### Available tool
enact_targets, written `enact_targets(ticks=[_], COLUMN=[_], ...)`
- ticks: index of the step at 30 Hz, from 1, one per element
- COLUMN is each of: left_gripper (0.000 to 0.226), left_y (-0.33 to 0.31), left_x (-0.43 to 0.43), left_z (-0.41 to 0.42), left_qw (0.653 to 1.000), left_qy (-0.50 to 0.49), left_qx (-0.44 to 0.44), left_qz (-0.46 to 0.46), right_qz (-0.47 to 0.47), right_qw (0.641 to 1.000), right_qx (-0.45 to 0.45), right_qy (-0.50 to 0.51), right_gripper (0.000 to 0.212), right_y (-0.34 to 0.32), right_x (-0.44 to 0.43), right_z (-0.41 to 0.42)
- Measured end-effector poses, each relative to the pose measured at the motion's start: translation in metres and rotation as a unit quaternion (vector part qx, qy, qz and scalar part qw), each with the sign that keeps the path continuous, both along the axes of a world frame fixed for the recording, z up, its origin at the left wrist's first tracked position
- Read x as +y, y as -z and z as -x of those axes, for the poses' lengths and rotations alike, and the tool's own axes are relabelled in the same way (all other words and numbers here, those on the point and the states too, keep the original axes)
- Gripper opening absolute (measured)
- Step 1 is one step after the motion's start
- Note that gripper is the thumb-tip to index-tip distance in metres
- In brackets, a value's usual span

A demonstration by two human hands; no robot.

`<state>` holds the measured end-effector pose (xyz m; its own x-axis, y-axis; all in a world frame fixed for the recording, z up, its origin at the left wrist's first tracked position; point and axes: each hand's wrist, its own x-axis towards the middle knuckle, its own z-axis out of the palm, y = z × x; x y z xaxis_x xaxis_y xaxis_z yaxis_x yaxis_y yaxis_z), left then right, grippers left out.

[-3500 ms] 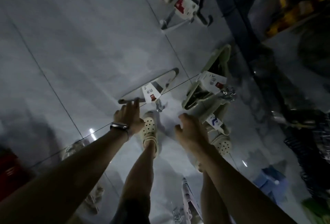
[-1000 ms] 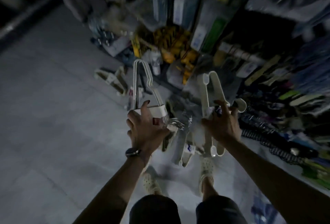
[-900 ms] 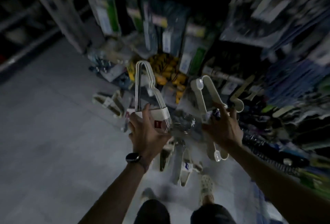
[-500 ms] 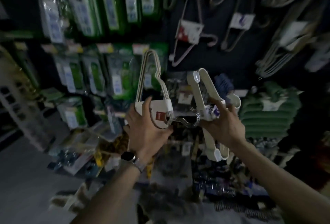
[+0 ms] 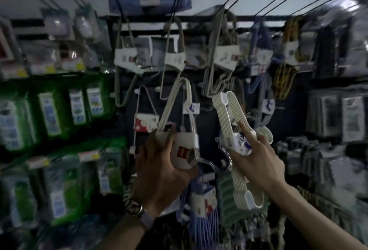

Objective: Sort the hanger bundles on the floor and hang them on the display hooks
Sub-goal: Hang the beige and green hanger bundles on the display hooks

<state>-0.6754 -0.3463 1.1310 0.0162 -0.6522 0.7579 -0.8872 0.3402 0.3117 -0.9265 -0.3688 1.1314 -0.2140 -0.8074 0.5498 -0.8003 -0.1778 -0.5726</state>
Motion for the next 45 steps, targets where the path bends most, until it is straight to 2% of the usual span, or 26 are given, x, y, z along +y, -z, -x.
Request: enact_targets(ticks=[5,11,16,26,33,41,45], left_gripper=[0.113,0.116,0.117,0.115,0.116,0.111,0.112], left_y=[-0.046,-0.121,-0.189,-0.293,-0.311,-0.288,-0.301], left_x=[-0.051,-0.124,-0.187,-0.263,-0.290,-0.311,-0.319], left_z=[0.054,0.123,0.172,0.235,0.248,0.251,0.262], left_qw=[0.999,0.994,0.987,0.970,0.966,0.956,0.966], left_qy=[0.035,-0.010,-0.046,-0.127,-0.161,-0.200,-0.193], left_qx=[-0.034,-0.095,-0.117,-0.146,-0.149,-0.155,-0.144], left_qz=[0.017,0.060,0.098,0.150,0.140,0.146,0.092], right_qz=[0.022,0.024,0.032,0.075,0.098,0.099,0.092], right_qw=[0.999,0.998,0.996,0.996,0.994,0.995,0.995], right_qx=[-0.005,-0.003,0.016,-0.007,-0.019,-0.004,0.010], right_qy=[0.029,0.060,0.076,0.051,0.033,0.025,0.028], right_gripper=[0.102,0.098,0.112,0.093,0.086,0.097,0.098], right_y=[-0.026,-0.055,-0.081,-0.143,-0.169,-0.170,-0.175], right_x=[-0.036,-0.082,-0.126,-0.199,-0.224,-0.228,-0.222], right_z=[0.060,0.139,0.195,0.237,0.244,0.246,0.239])
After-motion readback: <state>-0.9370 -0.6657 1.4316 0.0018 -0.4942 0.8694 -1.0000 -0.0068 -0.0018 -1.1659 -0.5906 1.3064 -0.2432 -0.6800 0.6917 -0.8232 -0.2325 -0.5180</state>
